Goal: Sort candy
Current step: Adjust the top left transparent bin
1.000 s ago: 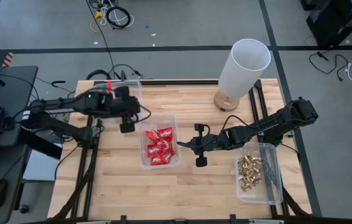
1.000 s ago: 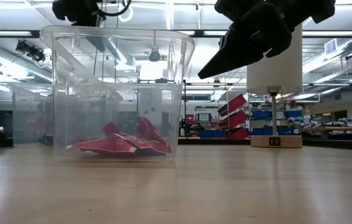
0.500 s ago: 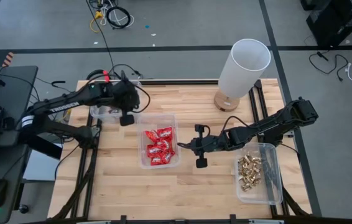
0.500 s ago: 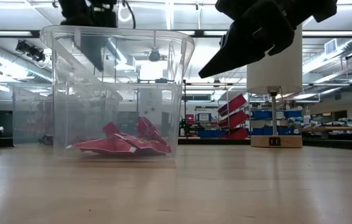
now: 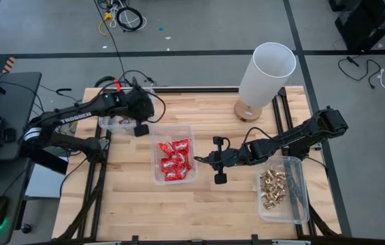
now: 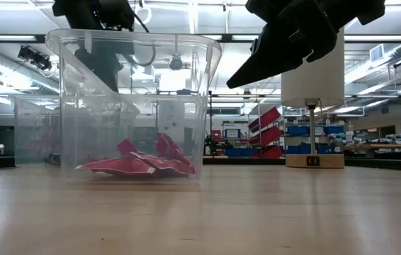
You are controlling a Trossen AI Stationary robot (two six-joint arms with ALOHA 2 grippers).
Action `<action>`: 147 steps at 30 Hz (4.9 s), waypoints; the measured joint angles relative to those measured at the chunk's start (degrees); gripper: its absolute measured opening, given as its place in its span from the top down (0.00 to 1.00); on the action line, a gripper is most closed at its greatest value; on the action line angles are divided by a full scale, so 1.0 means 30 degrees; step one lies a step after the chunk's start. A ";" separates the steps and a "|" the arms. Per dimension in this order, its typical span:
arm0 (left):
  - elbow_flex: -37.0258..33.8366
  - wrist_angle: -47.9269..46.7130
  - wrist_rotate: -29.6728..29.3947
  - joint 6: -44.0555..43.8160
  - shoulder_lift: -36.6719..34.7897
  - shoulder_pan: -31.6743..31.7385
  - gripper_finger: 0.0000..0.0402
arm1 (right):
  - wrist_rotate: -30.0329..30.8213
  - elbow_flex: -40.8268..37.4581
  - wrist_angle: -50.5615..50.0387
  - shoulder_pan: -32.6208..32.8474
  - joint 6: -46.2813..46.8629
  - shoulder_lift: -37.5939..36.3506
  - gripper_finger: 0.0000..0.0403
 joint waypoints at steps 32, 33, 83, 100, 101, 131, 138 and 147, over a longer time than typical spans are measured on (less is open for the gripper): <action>-0.0552 -0.1597 0.2410 -0.0015 -0.0006 -0.0109 1.00 | 0.0000 0.0000 0.0009 0.0000 0.0354 0.0001 1.00; -0.0552 -0.1801 0.2410 -0.0022 -0.0006 -0.0137 1.00 | 0.0000 0.0000 0.0003 0.0000 0.0413 0.0000 1.00; -0.0545 -0.3012 0.4268 -0.8282 -0.0006 -1.0622 1.00 | -0.0160 0.0007 -0.0598 0.0291 0.0798 0.0007 1.00; -0.0322 -0.3371 0.4665 -0.9122 0.0001 -1.2968 1.00 | 0.0000 0.0002 -0.0922 0.0299 0.0947 0.0007 1.00; -0.0152 -0.3589 0.4715 -0.9344 0.0001 -1.2969 1.00 | 0.0002 0.0003 -0.0922 0.0299 0.0947 0.0007 1.00; 0.2515 -0.2263 -0.4182 -0.6873 -0.0006 -1.1277 1.00 | 0.0073 0.0007 -0.0922 0.0284 0.0801 0.0007 1.00; 0.2488 -0.2322 -0.3719 -0.7529 0.0579 -1.0163 1.00 | 0.0073 0.0002 -0.0922 0.0291 0.0940 0.0007 1.00; 0.2428 -0.2513 -0.1564 -0.7303 0.2703 -0.9959 1.00 | 0.0067 0.0007 -0.1283 0.0299 0.1233 0.0007 1.00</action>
